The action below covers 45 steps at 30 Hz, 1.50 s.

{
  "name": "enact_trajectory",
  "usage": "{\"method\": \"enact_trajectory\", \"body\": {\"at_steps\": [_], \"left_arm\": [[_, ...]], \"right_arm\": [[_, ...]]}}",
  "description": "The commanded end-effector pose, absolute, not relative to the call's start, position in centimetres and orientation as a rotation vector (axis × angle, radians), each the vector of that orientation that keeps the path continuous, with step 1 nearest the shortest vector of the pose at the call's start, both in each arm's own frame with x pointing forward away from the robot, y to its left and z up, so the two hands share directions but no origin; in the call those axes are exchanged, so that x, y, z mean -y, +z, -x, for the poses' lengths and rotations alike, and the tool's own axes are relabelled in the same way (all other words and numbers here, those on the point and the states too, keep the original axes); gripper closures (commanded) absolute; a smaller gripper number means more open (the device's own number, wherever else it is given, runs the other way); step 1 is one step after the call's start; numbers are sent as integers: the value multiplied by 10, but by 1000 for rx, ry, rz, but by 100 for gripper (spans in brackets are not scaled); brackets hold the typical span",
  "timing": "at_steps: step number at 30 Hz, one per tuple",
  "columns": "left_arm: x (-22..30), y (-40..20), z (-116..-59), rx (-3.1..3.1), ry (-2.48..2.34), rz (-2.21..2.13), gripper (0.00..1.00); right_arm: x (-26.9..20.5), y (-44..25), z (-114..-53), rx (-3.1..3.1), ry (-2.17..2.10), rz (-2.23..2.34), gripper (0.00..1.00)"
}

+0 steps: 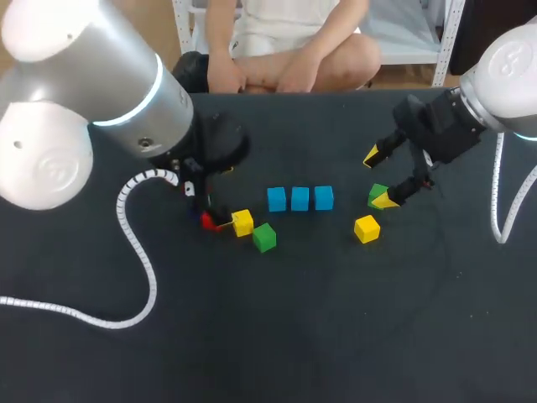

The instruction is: Place the blue cubes, place green cubes on the blue cubes, place the yellow cubes on the green cubes, then place the red cubes on the yellow cubes, and place purple cube on the red cubes.

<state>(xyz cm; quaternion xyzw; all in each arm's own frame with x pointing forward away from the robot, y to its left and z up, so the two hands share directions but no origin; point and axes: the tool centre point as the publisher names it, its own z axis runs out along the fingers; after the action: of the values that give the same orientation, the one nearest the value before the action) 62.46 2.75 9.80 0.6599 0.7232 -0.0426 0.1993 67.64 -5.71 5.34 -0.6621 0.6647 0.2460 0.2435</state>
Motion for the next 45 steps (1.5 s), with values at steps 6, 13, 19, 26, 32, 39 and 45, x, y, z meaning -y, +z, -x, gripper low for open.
{"method": "enact_trajectory", "body": {"at_steps": [6,13,19,26,32,39,45], "left_arm": [[-23,99,-630,-2033,-116,-1856,0],[-23,99,-630,-2033,-116,-1856,0],[-23,99,-630,-2033,-116,-1856,0],[-23,99,-630,-2033,-116,-1856,0],[-23,99,-630,-2033,-116,-1856,0],[-23,99,-630,-2033,-116,-1856,0],[-23,99,-630,-2033,-116,-1856,0]], "right_arm": [[57,53,-676,-1814,672,1808,0],[57,53,-676,-1814,672,1808,0],[50,59,-683,-1856,575,1879,0],[59,67,-697,-1902,500,1890,0],[72,59,-705,-2000,461,1888,0],[85,51,-707,-2161,325,1895,0],[90,49,-706,-2257,232,1890,0]]}}
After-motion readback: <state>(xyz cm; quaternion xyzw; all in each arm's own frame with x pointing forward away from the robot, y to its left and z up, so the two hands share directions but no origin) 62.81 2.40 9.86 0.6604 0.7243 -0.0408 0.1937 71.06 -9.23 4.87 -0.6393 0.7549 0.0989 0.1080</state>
